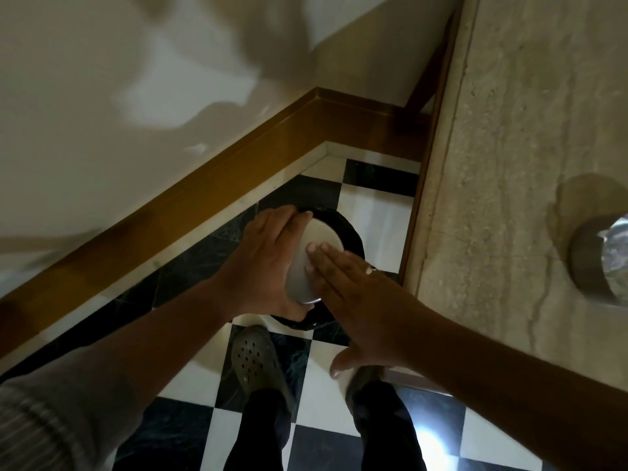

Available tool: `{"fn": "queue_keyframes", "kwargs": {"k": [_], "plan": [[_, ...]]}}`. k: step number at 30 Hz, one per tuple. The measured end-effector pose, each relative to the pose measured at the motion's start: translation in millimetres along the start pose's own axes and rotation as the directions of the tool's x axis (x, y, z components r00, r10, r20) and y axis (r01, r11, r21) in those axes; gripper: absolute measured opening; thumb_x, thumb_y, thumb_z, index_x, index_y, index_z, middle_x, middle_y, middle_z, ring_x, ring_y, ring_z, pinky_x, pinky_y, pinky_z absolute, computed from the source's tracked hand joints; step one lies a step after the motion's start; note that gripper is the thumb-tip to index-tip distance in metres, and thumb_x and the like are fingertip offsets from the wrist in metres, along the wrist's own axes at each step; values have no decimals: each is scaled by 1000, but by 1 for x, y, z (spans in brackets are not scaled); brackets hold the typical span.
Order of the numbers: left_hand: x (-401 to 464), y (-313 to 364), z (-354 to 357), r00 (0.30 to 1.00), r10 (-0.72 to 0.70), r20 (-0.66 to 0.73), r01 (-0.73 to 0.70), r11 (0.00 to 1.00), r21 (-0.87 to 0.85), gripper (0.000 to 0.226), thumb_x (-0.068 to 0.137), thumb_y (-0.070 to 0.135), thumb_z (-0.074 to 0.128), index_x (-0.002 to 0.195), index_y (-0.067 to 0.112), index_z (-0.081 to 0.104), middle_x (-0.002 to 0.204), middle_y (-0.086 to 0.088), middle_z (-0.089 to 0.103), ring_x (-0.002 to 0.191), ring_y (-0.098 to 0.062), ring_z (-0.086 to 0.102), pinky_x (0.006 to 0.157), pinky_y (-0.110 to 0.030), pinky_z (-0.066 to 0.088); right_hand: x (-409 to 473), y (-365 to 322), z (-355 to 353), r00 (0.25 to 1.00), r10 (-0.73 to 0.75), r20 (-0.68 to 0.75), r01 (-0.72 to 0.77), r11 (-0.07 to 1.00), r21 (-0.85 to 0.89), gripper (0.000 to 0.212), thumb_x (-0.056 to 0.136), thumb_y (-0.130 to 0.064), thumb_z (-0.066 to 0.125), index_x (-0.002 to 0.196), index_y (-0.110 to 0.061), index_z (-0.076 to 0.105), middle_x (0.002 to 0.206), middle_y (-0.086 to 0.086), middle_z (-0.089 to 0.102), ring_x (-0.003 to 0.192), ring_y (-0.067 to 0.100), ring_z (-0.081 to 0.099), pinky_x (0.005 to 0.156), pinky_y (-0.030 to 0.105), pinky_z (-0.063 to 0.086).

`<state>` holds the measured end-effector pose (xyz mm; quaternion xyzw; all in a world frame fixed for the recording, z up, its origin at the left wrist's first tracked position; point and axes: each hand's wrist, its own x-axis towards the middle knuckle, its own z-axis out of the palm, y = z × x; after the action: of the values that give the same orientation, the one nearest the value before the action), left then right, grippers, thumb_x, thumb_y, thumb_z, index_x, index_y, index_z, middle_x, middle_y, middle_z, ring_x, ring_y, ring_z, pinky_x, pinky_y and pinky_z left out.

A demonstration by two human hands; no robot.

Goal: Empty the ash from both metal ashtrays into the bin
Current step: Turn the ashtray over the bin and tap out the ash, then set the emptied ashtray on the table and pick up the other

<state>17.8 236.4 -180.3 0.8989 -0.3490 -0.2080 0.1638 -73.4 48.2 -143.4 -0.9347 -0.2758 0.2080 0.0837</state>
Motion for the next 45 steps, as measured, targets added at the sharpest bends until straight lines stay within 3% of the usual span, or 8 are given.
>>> {"fn": "queue_keyframes", "kwargs": {"k": [13, 19, 22, 25, 28, 32, 38, 45], "plan": [[2, 6, 12, 995, -18, -94, 10, 996, -85, 127, 46, 67, 74, 147, 5, 30, 143, -17, 41, 130, -32, 40, 107, -43, 38, -1, 3, 3, 998, 28, -53, -34, 992, -118, 121, 63, -62, 73, 150, 1, 15, 158, 25, 15, 146, 39, 17, 117, 51, 18], [-8, 8, 1, 993, -120, -14, 112, 960, -255, 127, 47, 69, 74, 151, 16, 25, 151, -6, 34, 135, -17, 30, 106, -32, 27, 5, 14, 5, 963, 0, -271, -16, 998, -56, 48, 84, -17, 61, 129, 1, 56, 135, 29, 54, 128, 43, 51, 99, 48, 45], [-7, 8, -22, 957, -263, 124, 289, 808, -513, 116, 50, 54, 86, 148, 32, 29, 147, 8, 37, 127, -6, 35, 98, -30, 39, 5, 21, 2, 958, -25, -286, 24, 1000, -5, 48, 90, -20, 65, 132, -2, 53, 135, 26, 55, 130, 40, 49, 99, 48, 51], [-6, 9, -39, 859, -399, 322, 466, 345, -815, 83, 58, 50, 83, 131, 31, 48, 133, 2, 56, 115, -14, 59, 86, -35, 55, 8, 20, -12, 932, 136, -336, -64, 974, 216, 49, 92, -30, 60, 133, -3, 52, 126, 17, 62, 117, 26, 59, 96, 25, 43], [-10, 16, -48, 780, -522, 345, 466, 117, -877, 38, 83, 54, 61, 113, 30, 60, 120, -5, 68, 109, -21, 67, 89, -36, 55, 15, 14, -33, 809, 532, -251, -250, 697, 672, 34, 99, -33, 48, 121, -10, 58, 107, 4, 64, 96, 15, 59, 80, 9, 44], [-15, 36, -57, 722, -615, 317, 388, -19, -921, 29, 98, 23, 54, 122, 14, 67, 114, -8, 74, 104, -21, 72, 85, -37, 60, 17, 18, -43, 537, 825, -179, -393, 431, 812, 26, 100, -27, 46, 108, -14, 68, 95, 0, 65, 80, 5, 58, 67, 5, 42], [7, 74, -79, 722, -642, 258, 401, 84, -912, 27, 99, 12, 54, 118, 23, 70, 114, -2, 74, 95, -15, 73, 72, -28, 63, -8, 25, -59, 381, 917, -119, -447, 295, 845, 31, 99, -16, 48, 81, -5, 71, 71, 7, 64, 61, 5, 56, 57, 5, 44], [51, 143, -84, 836, -505, 215, 403, 297, -866, 26, 100, 15, 55, 120, 19, 70, 112, -4, 74, 100, -19, 71, 76, -29, 63, -73, 48, -66, 126, 990, 67, -412, -10, 911, 31, 96, -20, 48, 76, -10, 69, 72, 9, 69, 68, 24, 68, 67, 49, 59]]}}
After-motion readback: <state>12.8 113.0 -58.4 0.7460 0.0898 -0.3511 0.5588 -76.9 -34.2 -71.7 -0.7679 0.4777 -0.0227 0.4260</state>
